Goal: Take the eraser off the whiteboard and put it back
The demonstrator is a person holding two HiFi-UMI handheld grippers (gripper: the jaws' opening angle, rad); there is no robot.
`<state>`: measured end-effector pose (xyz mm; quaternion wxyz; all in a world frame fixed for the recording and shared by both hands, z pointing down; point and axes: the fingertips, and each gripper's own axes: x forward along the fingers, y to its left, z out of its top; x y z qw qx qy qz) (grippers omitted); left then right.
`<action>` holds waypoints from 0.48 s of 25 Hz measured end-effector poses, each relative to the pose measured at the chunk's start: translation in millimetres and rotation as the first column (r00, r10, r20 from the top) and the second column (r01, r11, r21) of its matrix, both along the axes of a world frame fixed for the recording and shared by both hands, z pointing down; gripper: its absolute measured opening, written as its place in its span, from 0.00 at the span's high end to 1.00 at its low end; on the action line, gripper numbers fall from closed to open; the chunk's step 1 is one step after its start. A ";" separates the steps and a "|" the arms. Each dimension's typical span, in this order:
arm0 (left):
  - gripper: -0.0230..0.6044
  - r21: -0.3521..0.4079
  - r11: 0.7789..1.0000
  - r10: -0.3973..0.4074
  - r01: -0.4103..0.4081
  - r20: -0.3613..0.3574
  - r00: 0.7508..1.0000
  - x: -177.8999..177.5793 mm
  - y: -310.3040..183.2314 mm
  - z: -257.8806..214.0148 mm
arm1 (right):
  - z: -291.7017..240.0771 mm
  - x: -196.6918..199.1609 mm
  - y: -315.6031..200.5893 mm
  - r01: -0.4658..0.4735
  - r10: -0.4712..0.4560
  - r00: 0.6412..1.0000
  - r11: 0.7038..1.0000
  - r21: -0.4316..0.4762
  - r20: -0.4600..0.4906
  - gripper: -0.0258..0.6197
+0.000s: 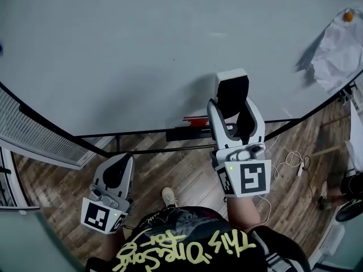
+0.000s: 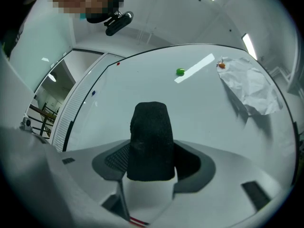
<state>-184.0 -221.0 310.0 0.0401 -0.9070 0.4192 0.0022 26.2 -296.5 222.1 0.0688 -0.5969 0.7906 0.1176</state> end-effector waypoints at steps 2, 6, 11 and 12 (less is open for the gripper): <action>0.95 -0.001 1.000 -0.001 0.001 0.001 1.000 -5.5 -4.6 -0.4 | 1.5 -2.4 -5.7 -0.007 0.007 1.000 1.000 -0.005 0.000 0.56; 0.95 -0.007 1.000 0.001 -0.001 0.006 1.000 -14.7 -13.3 0.1 | 4.6 -6.6 -15.7 -0.023 0.023 1.000 1.000 -0.014 -0.002 0.56; 0.95 -0.013 1.000 0.011 -0.011 0.004 1.000 -22.6 -23.8 3.0 | 9.8 -6.8 -26.7 -0.051 0.051 0.999 0.998 -0.027 -0.004 0.56; 0.95 -0.015 1.000 0.013 -0.013 0.004 1.000 -24.3 -25.5 4.1 | 11.0 -6.9 -28.4 -0.057 0.057 0.998 0.998 -0.030 -0.006 0.56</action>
